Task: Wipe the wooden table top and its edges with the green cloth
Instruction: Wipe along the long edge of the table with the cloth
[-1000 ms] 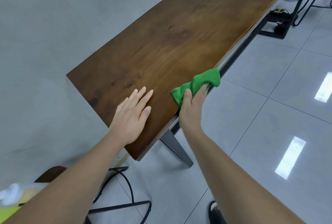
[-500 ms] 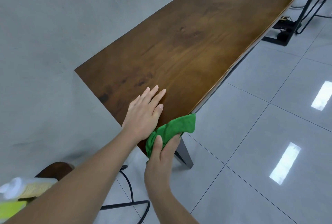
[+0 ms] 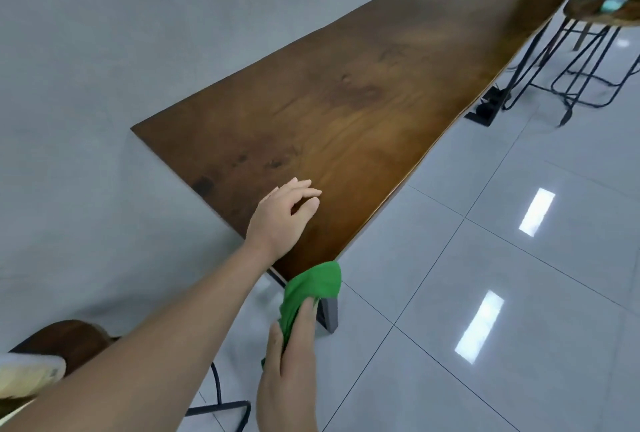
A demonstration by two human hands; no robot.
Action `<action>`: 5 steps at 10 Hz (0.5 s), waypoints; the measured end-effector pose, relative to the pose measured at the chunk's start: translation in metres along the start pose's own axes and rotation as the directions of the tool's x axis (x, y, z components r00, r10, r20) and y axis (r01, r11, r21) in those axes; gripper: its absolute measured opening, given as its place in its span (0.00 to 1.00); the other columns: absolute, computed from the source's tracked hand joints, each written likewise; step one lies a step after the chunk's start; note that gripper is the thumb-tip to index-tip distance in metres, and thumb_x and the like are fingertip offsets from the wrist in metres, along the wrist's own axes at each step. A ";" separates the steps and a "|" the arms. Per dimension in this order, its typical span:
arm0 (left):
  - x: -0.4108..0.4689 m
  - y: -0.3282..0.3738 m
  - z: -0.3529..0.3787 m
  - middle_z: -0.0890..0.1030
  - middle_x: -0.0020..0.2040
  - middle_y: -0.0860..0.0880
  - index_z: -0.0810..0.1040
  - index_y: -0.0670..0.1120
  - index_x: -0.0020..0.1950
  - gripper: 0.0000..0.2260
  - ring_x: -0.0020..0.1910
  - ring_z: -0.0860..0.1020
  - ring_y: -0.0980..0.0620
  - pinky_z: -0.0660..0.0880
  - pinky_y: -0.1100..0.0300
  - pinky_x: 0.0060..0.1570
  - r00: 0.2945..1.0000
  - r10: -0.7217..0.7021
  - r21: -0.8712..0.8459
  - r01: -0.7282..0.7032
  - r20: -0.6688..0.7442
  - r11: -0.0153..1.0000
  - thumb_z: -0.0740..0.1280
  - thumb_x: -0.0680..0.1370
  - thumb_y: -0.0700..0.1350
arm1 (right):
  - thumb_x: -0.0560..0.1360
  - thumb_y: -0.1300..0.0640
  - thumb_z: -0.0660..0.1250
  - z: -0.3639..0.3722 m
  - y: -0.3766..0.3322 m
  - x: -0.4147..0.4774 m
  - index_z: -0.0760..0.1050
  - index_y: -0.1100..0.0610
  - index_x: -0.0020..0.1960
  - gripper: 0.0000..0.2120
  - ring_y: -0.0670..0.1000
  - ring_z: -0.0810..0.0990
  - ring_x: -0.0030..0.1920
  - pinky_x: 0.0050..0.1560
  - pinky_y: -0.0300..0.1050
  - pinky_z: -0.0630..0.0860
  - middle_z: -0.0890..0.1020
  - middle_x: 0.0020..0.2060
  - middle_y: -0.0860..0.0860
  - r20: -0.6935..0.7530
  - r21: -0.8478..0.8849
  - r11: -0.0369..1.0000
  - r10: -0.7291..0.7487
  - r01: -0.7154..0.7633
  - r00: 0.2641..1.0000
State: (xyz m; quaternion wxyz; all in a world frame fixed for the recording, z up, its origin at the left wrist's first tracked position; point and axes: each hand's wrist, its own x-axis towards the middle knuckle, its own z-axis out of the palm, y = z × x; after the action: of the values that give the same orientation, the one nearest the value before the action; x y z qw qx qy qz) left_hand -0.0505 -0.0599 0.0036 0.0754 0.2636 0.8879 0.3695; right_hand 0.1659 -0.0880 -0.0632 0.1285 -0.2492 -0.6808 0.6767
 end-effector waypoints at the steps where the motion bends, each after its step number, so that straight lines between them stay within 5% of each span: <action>1: -0.013 -0.012 -0.016 0.86 0.64 0.66 0.87 0.62 0.64 0.16 0.70 0.79 0.64 0.75 0.55 0.74 0.999 -0.031 -0.240 0.025 -0.019 0.971 0.65 0.82 0.62 | 0.87 0.47 0.57 -0.007 -0.025 -0.011 0.42 0.24 0.84 0.36 0.50 0.66 0.85 0.78 0.58 0.74 0.50 0.88 0.32 0.049 -0.162 0.979 -0.121 0.127 0.992; 2: -0.031 -0.027 -0.034 0.89 0.58 0.61 0.88 0.63 0.61 0.14 0.63 0.85 0.59 0.79 0.53 0.66 0.997 -0.055 -0.387 0.027 -0.061 0.922 0.65 0.83 0.61 | 0.88 0.51 0.59 -0.014 -0.049 -0.009 0.42 0.26 0.85 0.37 0.51 0.66 0.85 0.77 0.58 0.75 0.49 0.88 0.33 0.078 -0.249 0.929 -0.263 0.274 0.962; 3: -0.048 -0.043 -0.052 0.91 0.55 0.49 0.90 0.57 0.60 0.16 0.59 0.89 0.48 0.80 0.46 0.66 0.986 -0.128 -0.615 0.038 -0.103 0.788 0.65 0.84 0.60 | 0.91 0.53 0.58 -0.017 -0.073 0.019 0.45 0.34 0.89 0.34 0.44 0.49 0.89 0.88 0.52 0.54 0.47 0.88 0.34 0.129 -0.316 0.869 -0.357 0.380 0.925; 5: -0.076 -0.067 -0.080 0.90 0.61 0.44 0.88 0.56 0.66 0.25 0.60 0.89 0.44 0.80 0.48 0.60 0.949 -0.315 -0.811 0.172 -0.016 0.559 0.66 0.79 0.71 | 0.92 0.52 0.55 0.002 -0.111 0.073 0.44 0.44 0.90 0.31 0.35 0.42 0.86 0.88 0.48 0.49 0.44 0.88 0.34 0.275 -0.357 0.861 -0.273 0.362 0.922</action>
State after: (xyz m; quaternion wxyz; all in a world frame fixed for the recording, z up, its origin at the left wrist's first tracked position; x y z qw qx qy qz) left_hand -0.0403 -0.1883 0.0092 0.1647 0.0454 0.6575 0.7338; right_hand 0.0853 -0.0476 0.0344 0.1104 -0.0792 -0.8465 0.5148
